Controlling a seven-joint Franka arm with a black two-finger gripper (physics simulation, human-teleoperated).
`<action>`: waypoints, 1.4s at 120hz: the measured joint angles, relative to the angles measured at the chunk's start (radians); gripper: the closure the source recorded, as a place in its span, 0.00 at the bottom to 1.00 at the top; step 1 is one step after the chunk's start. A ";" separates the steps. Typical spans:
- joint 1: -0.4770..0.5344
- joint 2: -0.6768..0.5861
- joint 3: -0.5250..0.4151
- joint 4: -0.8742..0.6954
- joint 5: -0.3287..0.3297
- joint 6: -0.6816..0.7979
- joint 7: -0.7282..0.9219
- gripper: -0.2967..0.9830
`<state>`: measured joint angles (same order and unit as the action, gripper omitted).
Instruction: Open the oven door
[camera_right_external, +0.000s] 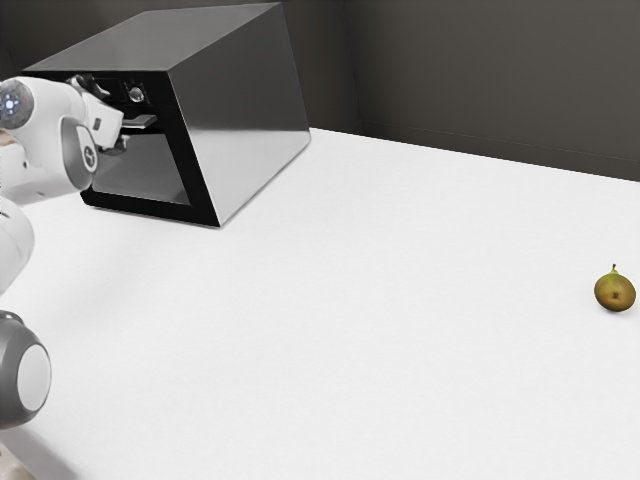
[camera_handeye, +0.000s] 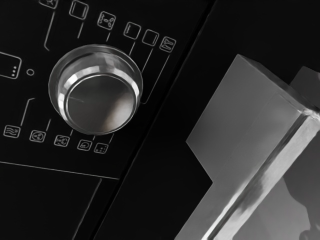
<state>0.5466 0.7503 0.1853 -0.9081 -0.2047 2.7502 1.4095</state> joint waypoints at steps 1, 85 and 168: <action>0.000 0.001 0.000 -0.001 0.000 0.000 0.001 0.23; 0.000 0.011 -0.003 -0.007 0.000 -0.103 0.050 0.23; 0.108 -1.165 -0.417 -0.644 -0.032 -0.636 -0.078 0.24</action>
<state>0.6545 -0.4143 -0.2321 -1.5519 -0.2363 2.1145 1.3316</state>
